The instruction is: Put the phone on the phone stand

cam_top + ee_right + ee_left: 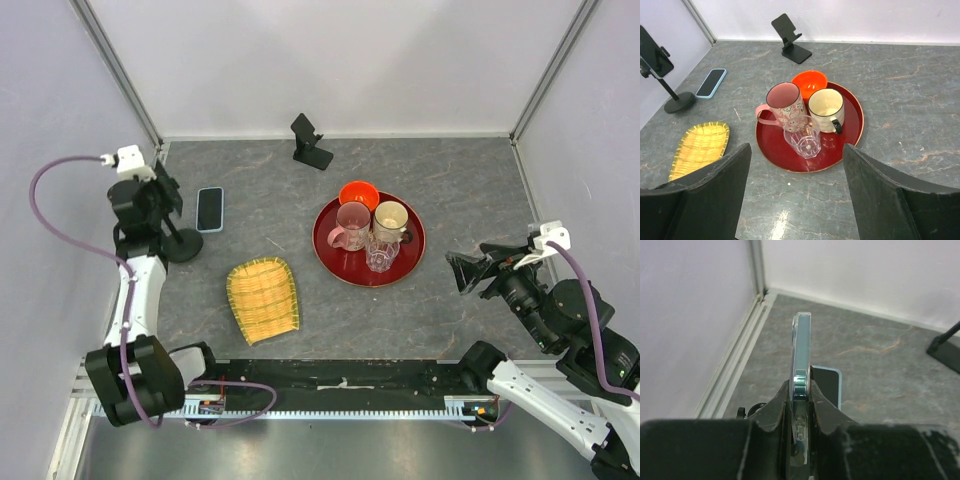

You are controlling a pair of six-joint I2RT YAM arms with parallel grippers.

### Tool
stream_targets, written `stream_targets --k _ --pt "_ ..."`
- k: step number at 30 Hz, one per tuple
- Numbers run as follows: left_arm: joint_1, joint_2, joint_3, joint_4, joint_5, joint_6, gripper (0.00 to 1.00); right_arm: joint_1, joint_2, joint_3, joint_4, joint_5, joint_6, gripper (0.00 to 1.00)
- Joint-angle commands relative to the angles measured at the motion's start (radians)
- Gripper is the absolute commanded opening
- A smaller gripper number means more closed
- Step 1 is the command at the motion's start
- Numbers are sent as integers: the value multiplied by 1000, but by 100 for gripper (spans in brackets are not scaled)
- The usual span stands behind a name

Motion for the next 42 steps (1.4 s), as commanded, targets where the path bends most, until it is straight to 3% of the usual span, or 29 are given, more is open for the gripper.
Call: stream_targets --k 1,13,18,26,42 --pt "129 -126 -68 322 147 37 2 1 9 -11 51 -56 -29 81" --pt "212 -82 -103 443 225 66 2 1 -20 -26 39 -97 -35 83" --pt "210 -65 -148 508 297 115 2 2 -38 -34 40 -95 -35 84" --pt "213 -62 -237 554 297 130 2 4 -38 -29 39 -108 -47 84" --pt "224 -215 -355 347 294 201 3 4 -61 -37 53 -145 -47 85"
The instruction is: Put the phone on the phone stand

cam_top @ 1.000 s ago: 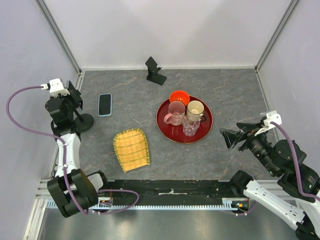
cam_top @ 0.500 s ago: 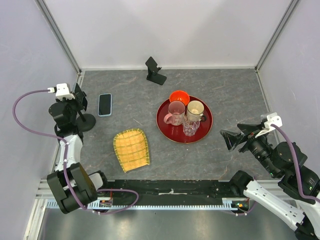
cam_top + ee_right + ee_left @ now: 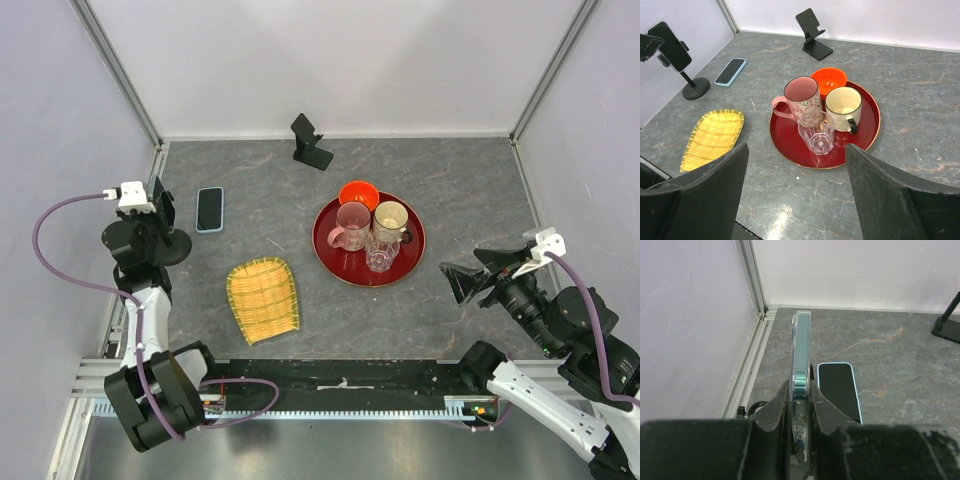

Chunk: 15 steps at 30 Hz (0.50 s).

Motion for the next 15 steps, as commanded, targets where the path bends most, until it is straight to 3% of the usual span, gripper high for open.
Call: stream_targets --k 1,4,8,15 --pt "9 -58 -15 36 -12 73 5 5 -18 -7 45 -21 -10 85" --pt "11 -65 -15 33 -4 52 8 7 -30 -7 41 -21 -14 85" --pt "20 -46 -12 7 16 10 2 10 -39 4 30 -18 -8 85" --pt "60 -36 -26 -23 57 -62 2 17 -47 22 18 -6 -8 86"
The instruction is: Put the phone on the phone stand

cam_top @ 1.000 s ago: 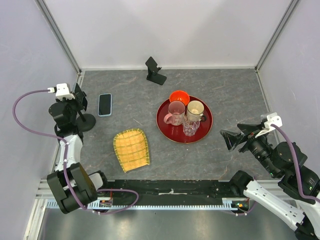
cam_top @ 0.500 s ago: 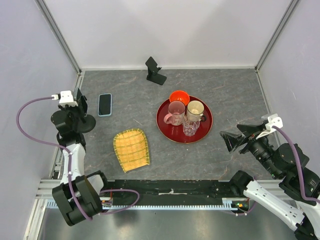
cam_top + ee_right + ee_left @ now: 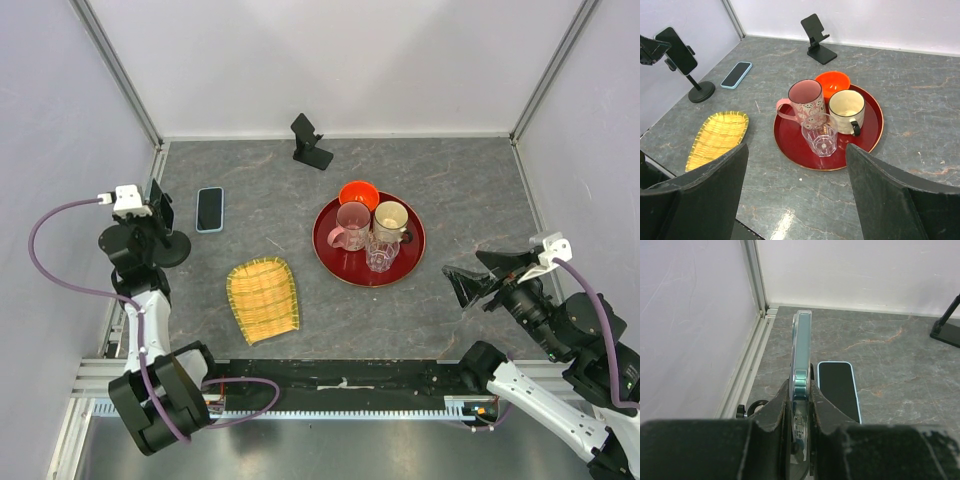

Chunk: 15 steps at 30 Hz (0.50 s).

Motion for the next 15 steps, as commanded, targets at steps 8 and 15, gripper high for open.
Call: stream_targets --k 8,15 --pt "63 50 26 -87 127 -110 2 18 -17 20 20 3 3 86" --pt "89 77 89 -215 115 -147 2 27 -22 20 20 4 10 86"
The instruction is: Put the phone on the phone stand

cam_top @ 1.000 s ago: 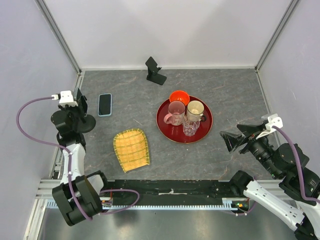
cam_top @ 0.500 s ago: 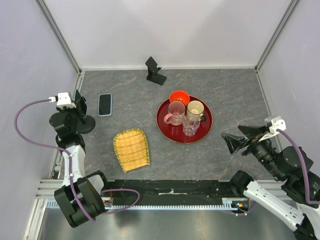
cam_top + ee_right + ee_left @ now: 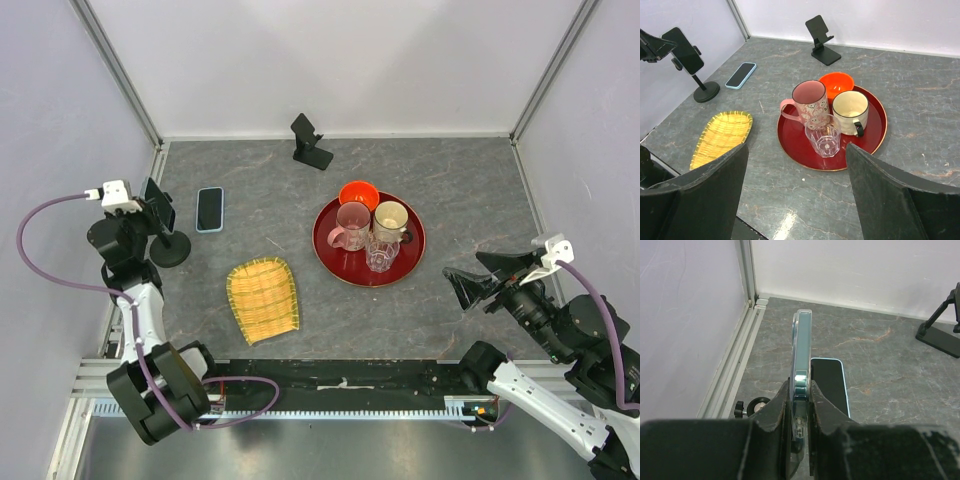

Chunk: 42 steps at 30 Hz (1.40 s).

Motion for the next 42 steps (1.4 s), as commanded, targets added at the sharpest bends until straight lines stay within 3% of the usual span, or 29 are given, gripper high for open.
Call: stream_targets --k 1,18,22,23,25,26,32,36,38,40,42 --pt "30 31 37 -177 19 -76 2 9 -11 20 19 2 10 86" --pt "67 79 60 -273 58 -150 5 22 -30 15 17 -1 23 86" --pt "70 26 48 -279 45 -182 36 25 -34 15 16 1 20 86" --pt "70 7 47 -282 40 -190 49 29 -35 14 16 -1 19 86" --pt "72 -17 42 -288 29 -207 90 32 -35 11 17 1 20 86" --pt "75 -27 45 -300 28 -211 93 32 -35 11 17 -1 20 87" --pt "75 -141 73 -345 11 -297 95 39 -35 11 19 5 19 87" --pt "61 -285 106 -482 -75 -384 95 42 -26 6 22 7 20 87" --pt "29 -326 140 -539 -126 -424 87 44 -15 -3 25 4 25 87" --pt "7 -357 165 -541 -91 -438 81 44 3 -12 33 -2 39 87" --pt "-62 -366 197 -538 -93 -437 79 42 32 -20 40 -16 45 87"
